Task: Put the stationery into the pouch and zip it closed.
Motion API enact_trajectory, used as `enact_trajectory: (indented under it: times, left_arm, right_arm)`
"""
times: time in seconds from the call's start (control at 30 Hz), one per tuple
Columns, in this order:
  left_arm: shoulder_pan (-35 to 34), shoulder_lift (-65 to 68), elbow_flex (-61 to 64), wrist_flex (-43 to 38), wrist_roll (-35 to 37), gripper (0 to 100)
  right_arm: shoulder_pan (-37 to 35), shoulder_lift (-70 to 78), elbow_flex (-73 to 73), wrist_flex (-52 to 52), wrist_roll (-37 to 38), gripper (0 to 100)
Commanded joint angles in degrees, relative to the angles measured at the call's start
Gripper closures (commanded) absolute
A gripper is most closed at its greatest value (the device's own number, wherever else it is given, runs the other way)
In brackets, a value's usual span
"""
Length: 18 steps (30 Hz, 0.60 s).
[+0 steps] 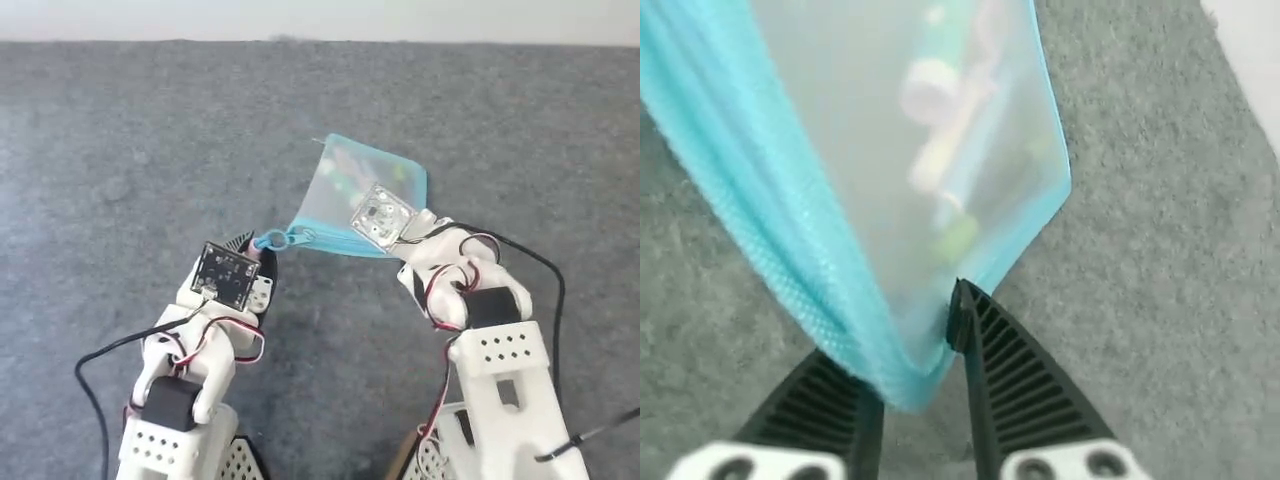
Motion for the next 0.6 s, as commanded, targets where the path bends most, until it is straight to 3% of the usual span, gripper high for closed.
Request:
enact_trajectory:
  times: [0.0,0.13,0.27,0.47,0.57]
  left_arm:
    - [-5.36,-1.14,-0.75,-2.73,-0.35,99]
    - [-7.21,-1.32,-0.75,-3.43,0.26,99]
    - [-7.91,-1.23,-0.22,-4.31,1.23,97]
    - [2.73,-1.23,2.07,-1.58,-0.53,78]
    - [8.00,-1.41,2.86,-0.35,-1.23,76]
  right_arm:
    - [8.92,-0.22,-0.09,0.92,1.05,99.1]
    - [9.36,-0.22,-0.18,-0.04,0.44,99.1]
    - [8.40,-0.31,-0.70,-1.01,-7.38,99.1]
    - [0.92,-0.75,-3.52,4.35,-15.82,96.1]
    - [-4.00,-0.75,-6.33,7.96,-21.89,88.2]
